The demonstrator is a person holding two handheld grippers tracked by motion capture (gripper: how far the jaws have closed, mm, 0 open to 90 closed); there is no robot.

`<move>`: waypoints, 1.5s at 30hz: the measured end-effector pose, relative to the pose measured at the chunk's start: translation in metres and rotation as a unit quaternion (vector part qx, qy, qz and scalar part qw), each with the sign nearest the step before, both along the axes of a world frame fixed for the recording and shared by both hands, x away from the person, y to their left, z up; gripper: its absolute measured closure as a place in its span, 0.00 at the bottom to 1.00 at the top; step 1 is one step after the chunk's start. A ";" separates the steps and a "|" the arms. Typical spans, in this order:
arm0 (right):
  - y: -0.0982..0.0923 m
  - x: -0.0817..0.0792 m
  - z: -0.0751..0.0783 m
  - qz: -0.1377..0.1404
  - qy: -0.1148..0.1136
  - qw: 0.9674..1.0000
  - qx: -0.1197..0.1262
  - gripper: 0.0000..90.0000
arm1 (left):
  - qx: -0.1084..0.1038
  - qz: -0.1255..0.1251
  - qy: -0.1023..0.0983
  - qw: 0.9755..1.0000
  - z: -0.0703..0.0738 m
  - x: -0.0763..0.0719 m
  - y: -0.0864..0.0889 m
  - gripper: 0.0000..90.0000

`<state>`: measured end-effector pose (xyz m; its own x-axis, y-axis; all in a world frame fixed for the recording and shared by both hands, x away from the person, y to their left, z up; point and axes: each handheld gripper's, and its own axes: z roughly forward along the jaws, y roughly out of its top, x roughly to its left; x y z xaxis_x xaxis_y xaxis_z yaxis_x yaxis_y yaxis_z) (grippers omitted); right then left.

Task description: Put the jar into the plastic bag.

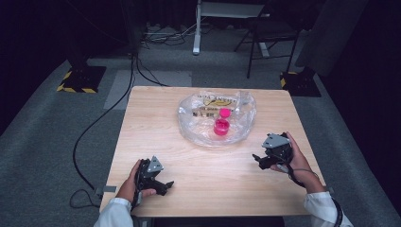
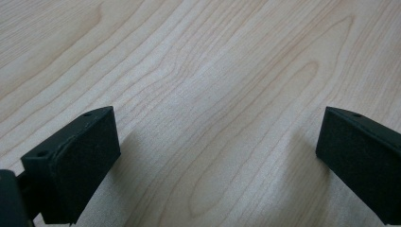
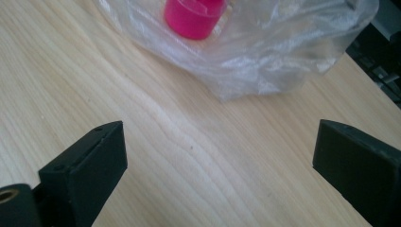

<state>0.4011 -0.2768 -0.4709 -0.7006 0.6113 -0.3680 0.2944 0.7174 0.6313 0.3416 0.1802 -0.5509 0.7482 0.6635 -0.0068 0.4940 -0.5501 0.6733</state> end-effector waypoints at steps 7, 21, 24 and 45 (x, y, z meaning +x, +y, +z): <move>-0.022 -0.011 -0.012 -0.020 0.008 1.000 0.004 0.04 | 0.000 0.000 0.000 1.000 0.000 0.000 0.000 0.00; -0.066 -0.030 -0.042 -0.067 0.038 0.997 0.028 0.04 | 0.001 -0.002 0.000 1.000 0.000 0.001 0.000 0.00; -0.074 -0.034 -0.049 -0.076 0.046 0.995 0.034 0.04 | 0.001 -0.002 0.000 1.000 0.000 0.001 0.000 0.00; -0.115 -0.058 -0.074 -0.136 0.083 0.982 0.098 0.04 | 0.000 -0.002 0.000 1.000 0.000 0.001 0.000 0.00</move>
<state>0.3432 -0.3920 -0.5451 -0.5426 0.8317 -0.1183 0.5691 0.4675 0.6764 0.3424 0.1804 -0.5509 0.7506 0.6608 -0.0058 0.4916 -0.5525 0.6731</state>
